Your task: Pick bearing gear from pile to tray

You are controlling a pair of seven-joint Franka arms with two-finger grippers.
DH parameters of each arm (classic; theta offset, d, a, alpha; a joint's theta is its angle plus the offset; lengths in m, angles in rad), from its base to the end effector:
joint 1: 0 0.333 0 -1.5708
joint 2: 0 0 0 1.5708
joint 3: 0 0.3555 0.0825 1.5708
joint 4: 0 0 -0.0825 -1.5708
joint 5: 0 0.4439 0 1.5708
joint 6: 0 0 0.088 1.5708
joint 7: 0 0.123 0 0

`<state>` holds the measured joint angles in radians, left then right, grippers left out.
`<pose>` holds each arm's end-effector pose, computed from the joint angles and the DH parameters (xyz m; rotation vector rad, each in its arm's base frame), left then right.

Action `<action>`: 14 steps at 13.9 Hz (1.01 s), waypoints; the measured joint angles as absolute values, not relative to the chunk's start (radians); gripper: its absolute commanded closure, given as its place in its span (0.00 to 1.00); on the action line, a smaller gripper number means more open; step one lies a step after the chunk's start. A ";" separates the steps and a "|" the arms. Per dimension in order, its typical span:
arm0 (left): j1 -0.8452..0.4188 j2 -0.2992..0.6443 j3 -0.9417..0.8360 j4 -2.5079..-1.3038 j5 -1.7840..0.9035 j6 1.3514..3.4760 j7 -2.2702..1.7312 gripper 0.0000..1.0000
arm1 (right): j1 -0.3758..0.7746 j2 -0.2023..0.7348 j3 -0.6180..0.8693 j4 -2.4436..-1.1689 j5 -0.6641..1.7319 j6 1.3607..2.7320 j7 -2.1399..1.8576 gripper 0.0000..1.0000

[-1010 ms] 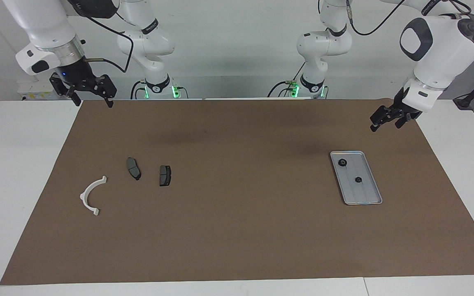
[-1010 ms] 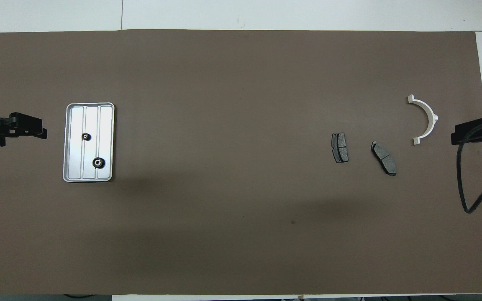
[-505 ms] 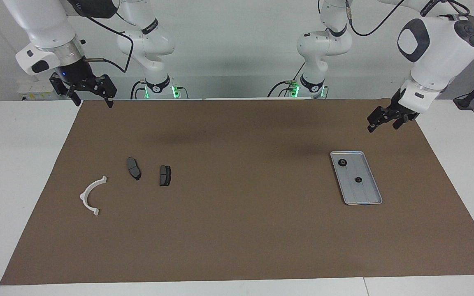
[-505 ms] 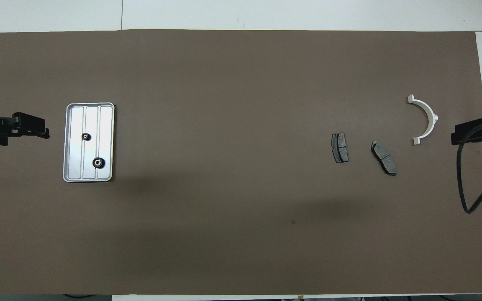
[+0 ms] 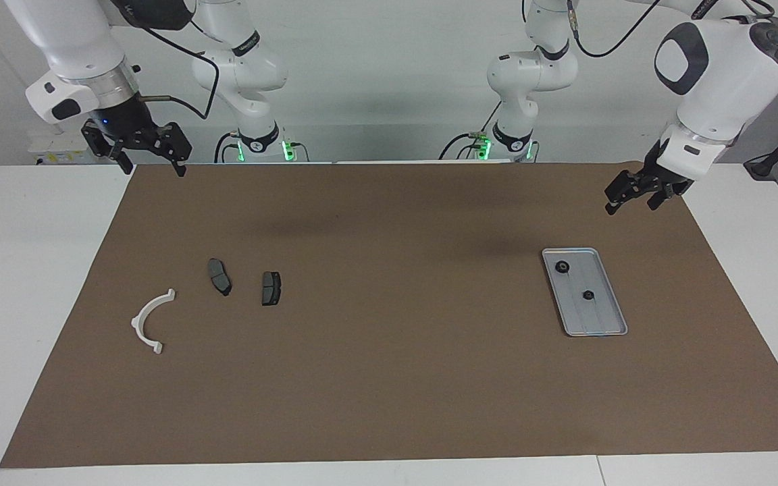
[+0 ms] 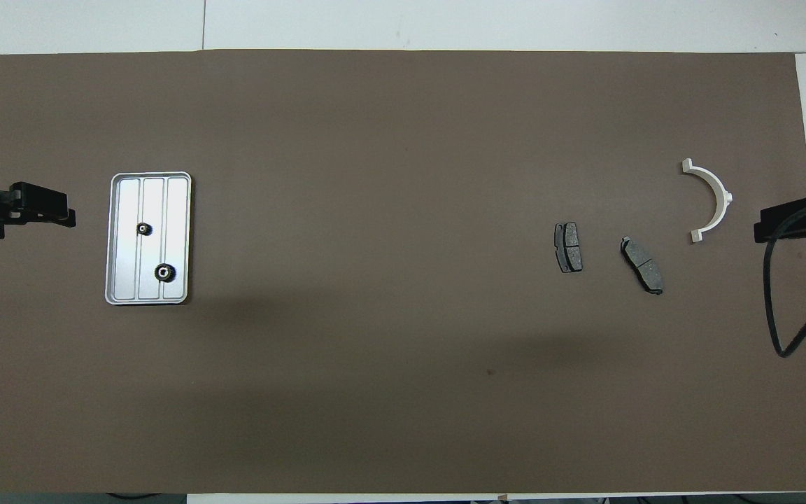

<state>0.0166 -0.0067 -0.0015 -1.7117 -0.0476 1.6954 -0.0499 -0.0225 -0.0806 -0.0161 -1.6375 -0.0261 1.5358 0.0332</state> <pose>0.6179 0.0040 0.5877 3.0926 0.1101 -0.0161 0.5811 -0.0261 0.6579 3.1146 -0.1128 -0.0330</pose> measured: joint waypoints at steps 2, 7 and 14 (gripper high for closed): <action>0.017 -0.006 -0.004 -1.685 -0.048 1.693 -0.050 0.00 | -0.022 -0.081 -0.016 -1.637 -0.026 1.536 0.033 0.00; 0.017 0.002 -0.045 -1.652 -0.045 1.691 -0.052 0.00 | -0.024 -0.081 -0.016 -1.637 -0.026 1.536 0.028 0.00; 0.018 0.008 -0.064 -1.642 -0.037 1.691 -0.055 0.00 | -0.040 -0.081 -0.016 -1.638 -0.026 1.536 0.010 0.00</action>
